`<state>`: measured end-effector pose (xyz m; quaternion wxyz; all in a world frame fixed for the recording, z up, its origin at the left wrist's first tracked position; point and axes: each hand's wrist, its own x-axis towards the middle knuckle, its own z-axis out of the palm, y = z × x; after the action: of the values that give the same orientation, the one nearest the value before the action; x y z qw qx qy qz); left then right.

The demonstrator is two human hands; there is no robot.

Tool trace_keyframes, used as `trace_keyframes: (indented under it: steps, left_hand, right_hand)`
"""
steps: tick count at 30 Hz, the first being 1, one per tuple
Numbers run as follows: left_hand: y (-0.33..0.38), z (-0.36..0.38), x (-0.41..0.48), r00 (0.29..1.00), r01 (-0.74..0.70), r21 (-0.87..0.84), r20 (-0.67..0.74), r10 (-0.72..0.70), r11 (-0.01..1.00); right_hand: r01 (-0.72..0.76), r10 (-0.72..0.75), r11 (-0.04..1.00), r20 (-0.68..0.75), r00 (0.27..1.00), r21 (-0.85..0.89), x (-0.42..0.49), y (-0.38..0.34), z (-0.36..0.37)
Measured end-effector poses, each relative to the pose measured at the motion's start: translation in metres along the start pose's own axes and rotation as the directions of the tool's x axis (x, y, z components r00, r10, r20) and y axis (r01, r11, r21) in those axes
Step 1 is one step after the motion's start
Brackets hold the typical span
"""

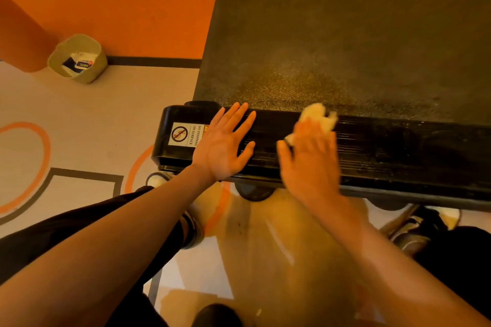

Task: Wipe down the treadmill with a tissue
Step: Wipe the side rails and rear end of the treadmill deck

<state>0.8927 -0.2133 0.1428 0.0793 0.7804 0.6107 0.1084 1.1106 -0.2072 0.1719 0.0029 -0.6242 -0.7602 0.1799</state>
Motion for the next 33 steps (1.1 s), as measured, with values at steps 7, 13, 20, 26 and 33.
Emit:
trace_keyframes:
  steps: [7, 13, 20, 26, 33]
  left_hand:
    - [0.001, -0.002, 0.001, 1.0, -0.008, 0.008, 0.001, 0.008, 1.0]
    - [0.0, -0.001, 0.0, 1.0, -0.002, 0.001, -0.004, 0.002, 1.0]
    - [-0.001, 0.001, 0.0, 1.0, -0.01, 0.001, -0.012, 0.01, 1.0]
    - [-0.001, 0.003, 0.0, 1.0, -0.006, 0.017, -0.016, 0.007, 1.0]
    - [-0.002, 0.004, 0.001, 1.0, 0.004, 0.06, 0.008, -0.005, 0.998]
  right_hand:
    - [0.076, -0.071, 0.987, 0.034, 0.997, -0.144, -0.035, 0.076, -0.016]
    - [-0.042, 0.042, 0.999, 0.012, 0.999, 0.018, -0.008, 0.024, -0.009]
    - [0.126, -0.122, 0.988, 0.049, 0.991, -0.092, -0.01, 0.059, -0.017]
    - [0.0, 0.005, 0.997, 0.064, 0.998, -0.076, 0.029, 0.015, -0.008]
    - [0.193, -0.177, 0.97, 0.116, 0.977, -0.147, 0.002, 0.039, -0.014]
